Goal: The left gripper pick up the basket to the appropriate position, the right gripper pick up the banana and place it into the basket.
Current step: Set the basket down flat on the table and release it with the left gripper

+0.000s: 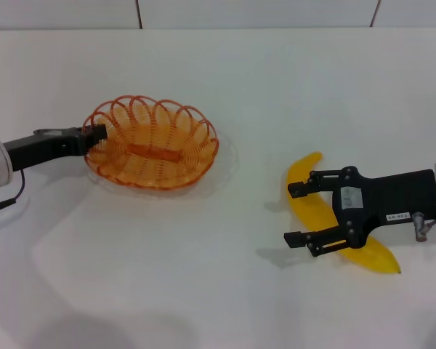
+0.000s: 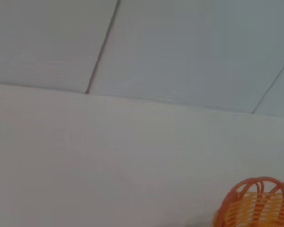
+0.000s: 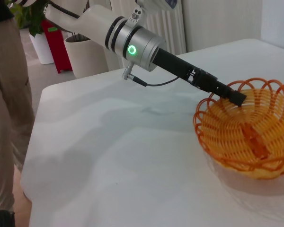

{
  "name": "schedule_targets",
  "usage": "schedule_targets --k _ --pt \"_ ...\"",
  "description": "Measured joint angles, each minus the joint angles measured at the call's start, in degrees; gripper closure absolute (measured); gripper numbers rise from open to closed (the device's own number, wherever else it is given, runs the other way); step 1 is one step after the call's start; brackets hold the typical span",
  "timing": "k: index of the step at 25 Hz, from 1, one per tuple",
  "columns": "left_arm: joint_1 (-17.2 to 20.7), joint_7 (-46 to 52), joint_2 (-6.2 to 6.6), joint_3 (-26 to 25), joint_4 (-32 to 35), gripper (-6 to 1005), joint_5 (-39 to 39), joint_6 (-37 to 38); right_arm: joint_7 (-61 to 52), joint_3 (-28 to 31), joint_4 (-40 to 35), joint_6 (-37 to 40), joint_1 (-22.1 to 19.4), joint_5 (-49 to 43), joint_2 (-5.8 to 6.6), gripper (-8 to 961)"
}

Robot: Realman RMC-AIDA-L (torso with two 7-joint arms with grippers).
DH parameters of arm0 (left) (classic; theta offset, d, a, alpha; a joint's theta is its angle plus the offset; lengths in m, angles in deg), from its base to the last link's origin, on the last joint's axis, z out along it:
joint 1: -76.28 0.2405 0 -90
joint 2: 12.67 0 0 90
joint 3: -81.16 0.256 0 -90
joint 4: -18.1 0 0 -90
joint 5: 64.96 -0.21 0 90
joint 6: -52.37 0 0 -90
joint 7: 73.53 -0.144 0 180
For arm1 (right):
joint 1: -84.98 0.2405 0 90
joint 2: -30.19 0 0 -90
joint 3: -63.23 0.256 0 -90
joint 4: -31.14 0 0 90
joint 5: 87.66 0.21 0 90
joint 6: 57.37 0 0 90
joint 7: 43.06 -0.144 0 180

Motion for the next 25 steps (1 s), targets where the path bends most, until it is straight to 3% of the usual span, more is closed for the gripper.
schedule_targets --k 25 --pt "-0.35 -0.49 -0.16 0.58 -0.34 784 0.0 -0.01 0.17 -0.17 0.88 0.72 0.32 0.0 0.0 76"
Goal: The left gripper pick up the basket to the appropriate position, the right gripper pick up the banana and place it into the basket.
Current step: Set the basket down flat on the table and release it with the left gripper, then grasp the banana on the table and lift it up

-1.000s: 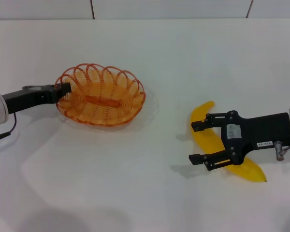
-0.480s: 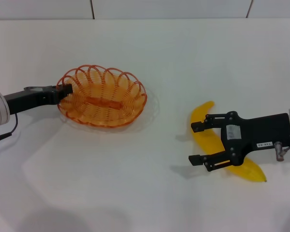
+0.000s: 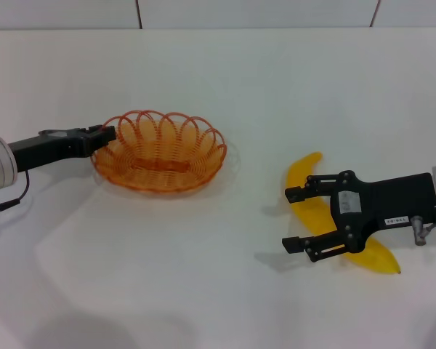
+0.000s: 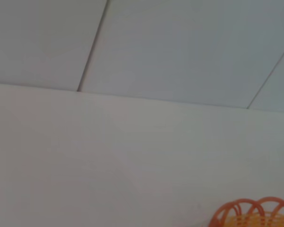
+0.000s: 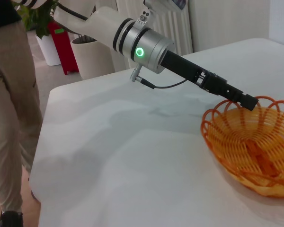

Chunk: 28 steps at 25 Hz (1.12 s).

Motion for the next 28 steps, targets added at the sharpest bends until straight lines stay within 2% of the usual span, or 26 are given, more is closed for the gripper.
schedule_targets --k 2,8,19,21,28 --pt "-0.05 0.02 -0.01 0.02 -0.04 778 0.01 0.0 0.01 0.0 0.0 0.0 0.01 0.0 0.0 77" --pt "-0.15 -0.57 -0.02 0.12 -0.05 555 0.03 0.31 0.03 0.0 0.0 -0.01 -0.07 0.0 0.0 77" --pt "1.07 -3.15 -0.11 0.16 4.67 305 0.85 4.05 -0.14 0.0 0.0 -0.02 -0.39 0.0 0.0 77" --pt "1.77 -3.61 -0.11 0.21 6.21 94 0.85 4.73 -0.16 0.0 0.0 -0.02 -0.4 0.0 0.0 77" --pt "5.35 -9.26 -0.33 0.67 11.23 91 0.85 7.32 -0.26 0.38 0.0 -0.02 -0.38 0.11 0.0 77"
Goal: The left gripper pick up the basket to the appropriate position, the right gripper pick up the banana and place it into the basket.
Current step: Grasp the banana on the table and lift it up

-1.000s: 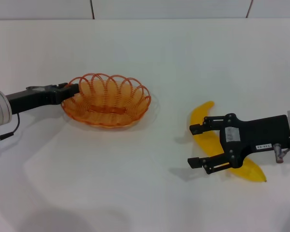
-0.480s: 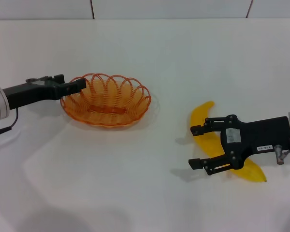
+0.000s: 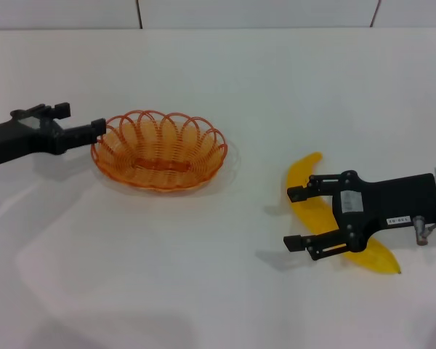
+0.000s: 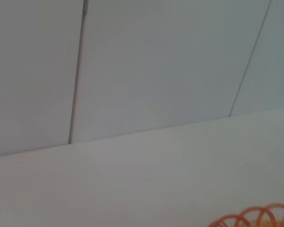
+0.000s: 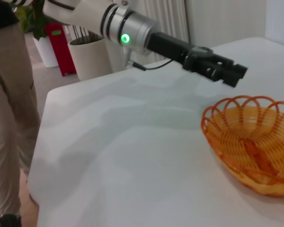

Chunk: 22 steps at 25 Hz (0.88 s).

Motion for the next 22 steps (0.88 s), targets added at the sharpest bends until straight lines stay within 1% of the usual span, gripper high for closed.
schedule_targets --k 1,3,4,5,6,7,10,11,13,16,19,22 --pt "0.06 -0.14 0.0 0.05 0.12 91 0.01 0.11 -0.04 0.16 0.0 0.0 -0.01 0.12 0.0 77" --pt "1.38 -2.54 -0.04 1.48 2.14 91 0.71 2.34 -0.43 0.36 0.0 0.0 0.0 0.39 0.0 77" --pt "2.16 -3.86 -0.1 2.42 3.11 91 1.37 3.36 -0.62 0.41 0.0 0.0 0.04 0.39 0.0 77" --pt "3.48 -6.36 -0.15 4.41 4.51 91 3.22 4.62 -0.72 0.41 0.0 0.0 0.1 0.38 0.0 77" --pt "3.48 -6.36 -0.15 4.41 4.51 91 3.22 4.62 -0.76 0.41 0.0 0.0 0.16 0.32 0.0 76" --pt "4.28 -7.92 -0.15 5.47 5.05 91 4.39 5.16 -0.77 0.35 -0.01 0.0 0.17 0.26 0.0 76" --pt "7.3 -13.99 -0.15 8.66 6.48 91 8.81 6.78 -0.79 0.2 -0.08 0.01 0.26 0.33 0.0 76" --pt "9.25 -16.12 0.0 9.88 7.03 91 11.38 8.11 -0.84 0.22 -0.09 0.02 0.31 0.4 0.0 76" --pt "9.67 -16.32 0.1 9.97 7.14 91 11.77 8.81 -0.98 0.33 -0.15 0.06 0.32 0.48 -0.01 76" --pt "11.36 -17.87 0.41 9.63 7.59 91 11.86 12.82 -1.25 0.39 -0.42 0.08 0.19 0.51 -0.16 76" --pt "13.08 -20.12 0.51 9.68 7.68 91 11.63 15.25 -1.5 0.12 -0.53 0.09 0.31 0.33 -0.26 76" --pt "14.48 -20.17 0.77 9.8 7.64 90 10.0 16.91 -1.78 -0.02 -0.58 0.1 0.29 0.28 -0.27 76"
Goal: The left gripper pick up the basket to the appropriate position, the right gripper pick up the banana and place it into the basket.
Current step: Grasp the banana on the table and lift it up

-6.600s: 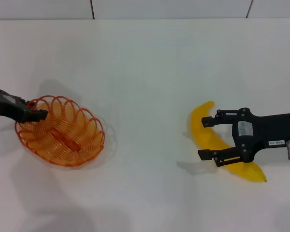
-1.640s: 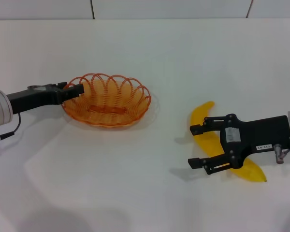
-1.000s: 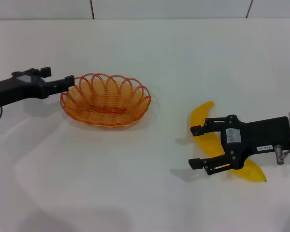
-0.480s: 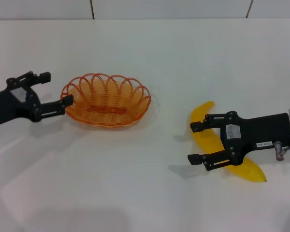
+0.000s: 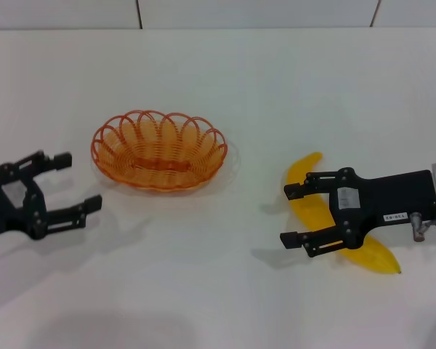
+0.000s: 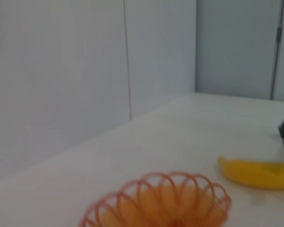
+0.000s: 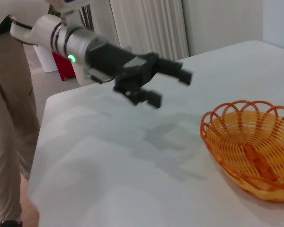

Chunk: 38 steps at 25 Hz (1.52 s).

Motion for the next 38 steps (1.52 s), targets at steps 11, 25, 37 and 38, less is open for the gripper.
schedule_targets --k 11,25,37,38 --pt "1.96 5.3 1.21 -1.17 0.18 90 -3.44 0.62 -2.44 0.07 -1.55 -0.01 -0.15 0.19 -0.11 77" --pt "1.94 6.65 1.37 -1.3 1.46 90 -4.28 0.09 -20.9 -13.73 -27.36 -11.69 -9.29 -0.67 -1.11 77" --pt "1.63 6.66 1.26 -2.52 1.64 91 -4.45 0.01 -48.33 -27.93 -49.86 -13.33 -11.48 -21.53 -0.97 76" --pt "1.49 6.66 1.26 -2.52 1.65 91 -4.59 0.01 -49.78 -28.14 -50.37 -12.73 -11.18 -23.08 -0.94 76"
